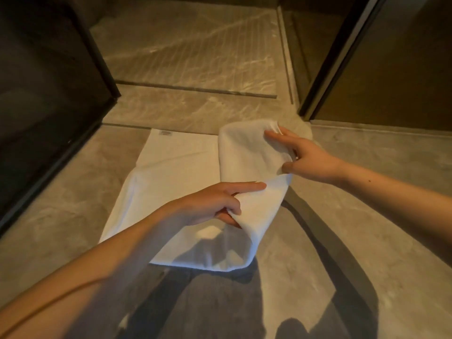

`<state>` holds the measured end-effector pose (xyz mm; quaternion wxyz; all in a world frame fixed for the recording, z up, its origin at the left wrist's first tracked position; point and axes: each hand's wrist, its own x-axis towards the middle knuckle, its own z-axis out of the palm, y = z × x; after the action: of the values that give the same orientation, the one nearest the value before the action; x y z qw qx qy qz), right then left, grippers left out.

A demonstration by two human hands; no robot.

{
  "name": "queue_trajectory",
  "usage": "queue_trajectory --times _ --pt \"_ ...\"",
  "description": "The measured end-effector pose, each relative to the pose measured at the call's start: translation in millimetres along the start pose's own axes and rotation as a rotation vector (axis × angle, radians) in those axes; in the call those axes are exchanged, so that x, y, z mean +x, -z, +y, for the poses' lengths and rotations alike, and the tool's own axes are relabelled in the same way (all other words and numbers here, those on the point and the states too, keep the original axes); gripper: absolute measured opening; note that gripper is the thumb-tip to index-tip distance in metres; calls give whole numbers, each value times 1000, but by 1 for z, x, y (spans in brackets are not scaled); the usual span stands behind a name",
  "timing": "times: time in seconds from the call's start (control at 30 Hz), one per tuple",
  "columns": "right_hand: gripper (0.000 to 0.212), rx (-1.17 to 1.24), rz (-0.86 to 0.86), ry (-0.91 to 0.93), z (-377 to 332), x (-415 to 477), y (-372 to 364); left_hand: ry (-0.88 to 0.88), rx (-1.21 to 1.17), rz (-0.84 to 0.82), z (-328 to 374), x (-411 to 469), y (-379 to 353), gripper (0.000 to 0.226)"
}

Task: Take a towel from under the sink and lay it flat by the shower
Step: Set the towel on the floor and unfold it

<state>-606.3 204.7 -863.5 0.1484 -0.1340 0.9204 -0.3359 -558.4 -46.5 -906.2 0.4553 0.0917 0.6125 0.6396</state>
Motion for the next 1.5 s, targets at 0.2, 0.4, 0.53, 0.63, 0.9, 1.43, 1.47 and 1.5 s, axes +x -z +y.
queue_trajectory --times 0.2,0.4,0.53,0.63,0.9,1.43,1.47,1.5 --pt "86 -97 -35 -220 60 -35 0 37 74 -107 -16 51 -41 66" --pt "83 -190 -53 -425 102 -46 -12 106 100 -135 -33 77 -67 62" --pt "54 -342 192 -471 92 -28 -15 -189 186 257 -33 78 -39 37" --pt "55 -280 292 -348 62 -14 -40 -398 965 630 -43 74 5 31" --pt "72 -523 111 -419 53 -16 -150 -181 1549 543 -92 53 64 54" --pt "73 -956 -292 364 68 64 -99 343 1493 575 -113 -9 -39 76" --pt "73 -929 -251 340 60 62 -102 293 1521 597 -106 -11 -34 72" --pt "72 -857 -171 290 50 57 -109 218 1556 620 -102 -15 -26 67"
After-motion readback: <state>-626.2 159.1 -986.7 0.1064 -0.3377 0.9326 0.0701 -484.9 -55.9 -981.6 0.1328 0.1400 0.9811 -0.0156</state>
